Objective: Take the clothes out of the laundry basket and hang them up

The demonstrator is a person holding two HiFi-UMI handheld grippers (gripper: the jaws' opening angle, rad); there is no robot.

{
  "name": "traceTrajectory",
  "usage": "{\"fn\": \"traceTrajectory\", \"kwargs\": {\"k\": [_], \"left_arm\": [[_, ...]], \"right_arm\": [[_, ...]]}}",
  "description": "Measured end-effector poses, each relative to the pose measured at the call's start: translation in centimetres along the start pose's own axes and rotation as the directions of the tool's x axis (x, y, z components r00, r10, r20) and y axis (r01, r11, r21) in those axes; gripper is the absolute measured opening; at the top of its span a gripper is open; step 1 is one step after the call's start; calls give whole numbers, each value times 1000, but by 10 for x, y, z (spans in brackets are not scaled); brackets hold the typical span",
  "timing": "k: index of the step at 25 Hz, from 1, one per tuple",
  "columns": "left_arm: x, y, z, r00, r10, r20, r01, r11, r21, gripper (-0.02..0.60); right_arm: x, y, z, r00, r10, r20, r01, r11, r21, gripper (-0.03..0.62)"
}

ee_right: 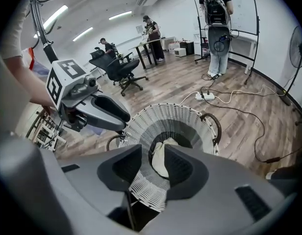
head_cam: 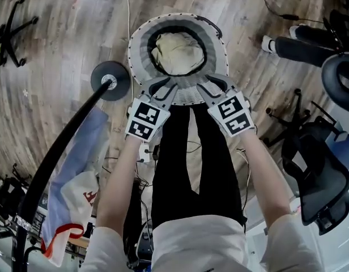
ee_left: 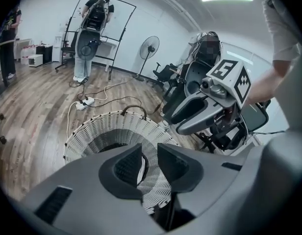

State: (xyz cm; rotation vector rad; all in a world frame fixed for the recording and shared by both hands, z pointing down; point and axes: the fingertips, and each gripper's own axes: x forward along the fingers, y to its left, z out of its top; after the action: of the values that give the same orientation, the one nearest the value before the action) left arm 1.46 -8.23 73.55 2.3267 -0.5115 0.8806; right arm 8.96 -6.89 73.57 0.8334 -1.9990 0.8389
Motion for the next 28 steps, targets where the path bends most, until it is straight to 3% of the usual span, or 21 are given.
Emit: {"fn": "traceTrajectory", "kwargs": {"k": [3,8,14,28], "left_arm": [[26,16,-14,1000,-2,-18,2,1000,-6,109],[62,47,-38,999,45,-30,-48,993,-109,137],[96,76,-60,991,117,-64,-129,961,-245,151],[167,138,-108,963,233,-137,-266,904,-335,210]], "right_arm": [[35,-18,-21,1000,-15,-24,16,997,71,160],[88,-43,-50,997,-56,-54,66,973,221,169],[130,-69,-79,988,-121,-100,148,933,327,186],[224,-126,-127,971,-164,-174,231,833,502,239]]}}
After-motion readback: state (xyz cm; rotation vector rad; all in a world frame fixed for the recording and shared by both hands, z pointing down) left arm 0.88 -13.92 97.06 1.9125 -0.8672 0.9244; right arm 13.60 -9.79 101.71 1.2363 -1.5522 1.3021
